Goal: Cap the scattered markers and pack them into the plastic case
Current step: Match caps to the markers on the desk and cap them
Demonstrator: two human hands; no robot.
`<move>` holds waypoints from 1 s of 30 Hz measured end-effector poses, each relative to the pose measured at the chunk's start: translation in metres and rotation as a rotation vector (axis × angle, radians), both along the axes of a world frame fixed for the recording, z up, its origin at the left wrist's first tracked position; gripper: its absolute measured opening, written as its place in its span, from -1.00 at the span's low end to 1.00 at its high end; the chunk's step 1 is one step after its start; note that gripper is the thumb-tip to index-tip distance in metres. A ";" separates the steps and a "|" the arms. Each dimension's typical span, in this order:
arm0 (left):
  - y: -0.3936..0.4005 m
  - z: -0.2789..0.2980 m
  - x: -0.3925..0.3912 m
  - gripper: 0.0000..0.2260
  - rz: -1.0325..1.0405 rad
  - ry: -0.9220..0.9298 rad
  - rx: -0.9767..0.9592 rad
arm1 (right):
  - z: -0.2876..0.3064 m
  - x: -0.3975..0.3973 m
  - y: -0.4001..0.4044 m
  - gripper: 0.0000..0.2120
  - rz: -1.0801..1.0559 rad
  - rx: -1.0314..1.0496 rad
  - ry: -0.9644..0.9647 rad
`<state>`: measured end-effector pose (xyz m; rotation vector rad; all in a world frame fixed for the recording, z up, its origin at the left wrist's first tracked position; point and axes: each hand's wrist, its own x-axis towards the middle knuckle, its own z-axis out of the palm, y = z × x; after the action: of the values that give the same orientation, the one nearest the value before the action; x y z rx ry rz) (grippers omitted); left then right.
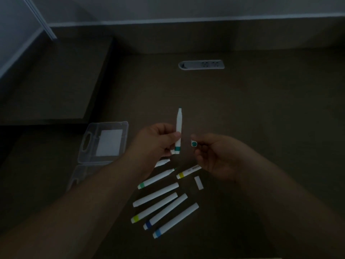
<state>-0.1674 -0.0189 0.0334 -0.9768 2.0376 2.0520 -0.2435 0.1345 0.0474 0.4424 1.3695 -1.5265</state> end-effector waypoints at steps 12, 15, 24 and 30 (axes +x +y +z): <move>-0.001 0.007 0.037 -0.86 -0.201 -0.057 -0.283 | 0.011 -0.005 0.013 -0.91 0.269 0.221 0.736; -0.001 0.005 0.042 -0.85 -0.220 -0.062 -0.285 | 0.011 -0.002 0.012 -0.90 0.315 0.234 0.801; 0.000 0.009 0.046 -0.84 -0.318 -0.032 -0.415 | 0.015 0.000 0.012 -0.87 0.592 0.212 0.854; 0.009 0.009 0.051 -0.80 -0.358 -0.039 -0.459 | 0.009 0.002 0.016 -0.86 0.675 0.239 0.850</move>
<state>-0.1160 -0.0101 0.0425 -0.6249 2.4983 1.4128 -0.2417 0.1507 0.0567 -0.5727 2.0773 -0.9866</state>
